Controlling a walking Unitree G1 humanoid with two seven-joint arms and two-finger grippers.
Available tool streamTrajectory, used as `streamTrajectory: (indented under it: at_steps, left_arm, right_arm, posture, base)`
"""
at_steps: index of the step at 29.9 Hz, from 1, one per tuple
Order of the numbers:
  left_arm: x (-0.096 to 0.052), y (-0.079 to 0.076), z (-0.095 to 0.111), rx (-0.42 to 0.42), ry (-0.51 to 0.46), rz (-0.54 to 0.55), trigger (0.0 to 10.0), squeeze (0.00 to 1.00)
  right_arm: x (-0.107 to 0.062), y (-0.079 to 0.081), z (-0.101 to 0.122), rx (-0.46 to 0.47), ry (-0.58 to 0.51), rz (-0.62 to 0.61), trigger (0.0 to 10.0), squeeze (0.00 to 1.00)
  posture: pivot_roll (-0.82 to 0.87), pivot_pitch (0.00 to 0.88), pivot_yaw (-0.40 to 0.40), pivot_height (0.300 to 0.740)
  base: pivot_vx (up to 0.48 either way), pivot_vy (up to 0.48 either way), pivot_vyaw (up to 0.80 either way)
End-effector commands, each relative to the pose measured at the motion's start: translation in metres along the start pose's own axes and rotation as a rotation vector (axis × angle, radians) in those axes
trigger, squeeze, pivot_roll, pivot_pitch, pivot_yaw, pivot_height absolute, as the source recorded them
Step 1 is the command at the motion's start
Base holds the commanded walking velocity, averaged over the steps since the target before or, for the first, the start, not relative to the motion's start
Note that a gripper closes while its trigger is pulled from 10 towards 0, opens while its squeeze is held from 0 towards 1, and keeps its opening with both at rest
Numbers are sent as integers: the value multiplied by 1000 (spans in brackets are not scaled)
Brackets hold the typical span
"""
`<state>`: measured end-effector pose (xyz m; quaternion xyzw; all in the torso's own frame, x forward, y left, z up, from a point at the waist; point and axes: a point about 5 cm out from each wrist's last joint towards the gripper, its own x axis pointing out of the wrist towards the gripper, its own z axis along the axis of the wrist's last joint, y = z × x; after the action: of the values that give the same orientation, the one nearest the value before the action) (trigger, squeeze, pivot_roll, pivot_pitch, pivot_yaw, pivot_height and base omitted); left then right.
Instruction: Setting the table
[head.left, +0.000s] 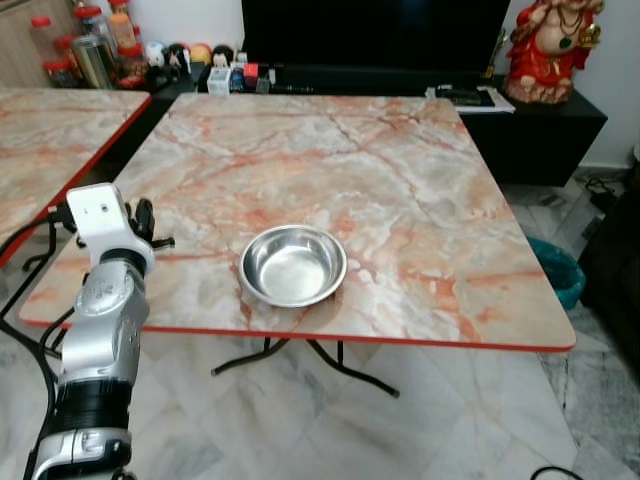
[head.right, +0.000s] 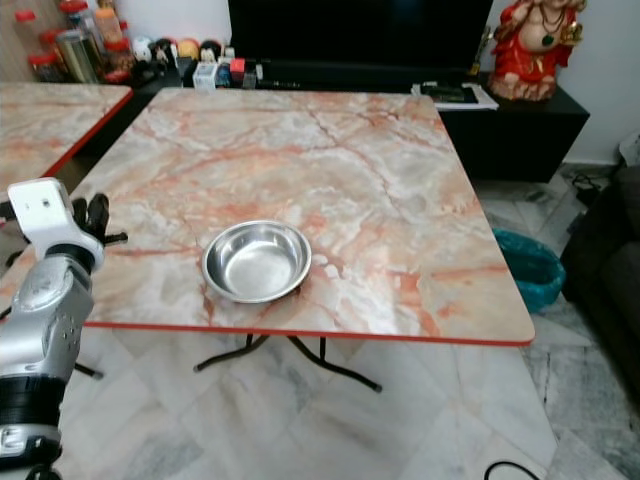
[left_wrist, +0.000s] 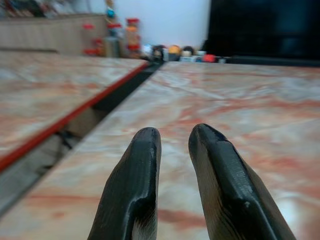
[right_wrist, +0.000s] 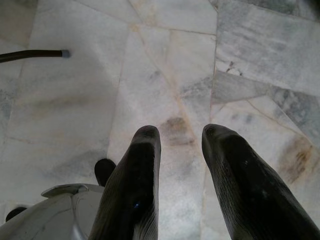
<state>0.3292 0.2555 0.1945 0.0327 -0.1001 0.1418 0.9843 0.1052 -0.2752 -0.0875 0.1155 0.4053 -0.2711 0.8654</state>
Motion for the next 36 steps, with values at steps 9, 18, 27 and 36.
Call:
streamTrajectory:
  at_steps: [9,18,27,36]
  left_arm:
    - [-36,46,-20,280,-48,130,10000,0]
    - [-80,72,-90,358,209,90,10000,0]
    - [-124,70,-152,305,487,57,10000,0]
    - [-150,34,-199,150,763,-86,10000,0]
  right_arm:
    - [-1,-2,-1,14,-8,-10,10000,0]
    - [-1,-2,-2,14,-5,-11,10000,0]
    - [-1,-3,-1,11,-7,-10,10000,0]
    - [-1,-3,-1,17,-8,-3,10000,0]
  posture:
    - [70,87,-18,740]
    - [71,90,-11,740]
    - [67,89,-15,740]
    - [52,84,-16,740]
  base:
    - [0,0,0]
    - [0,0,0]
    - [0,0,0]
    - [0,0,0]
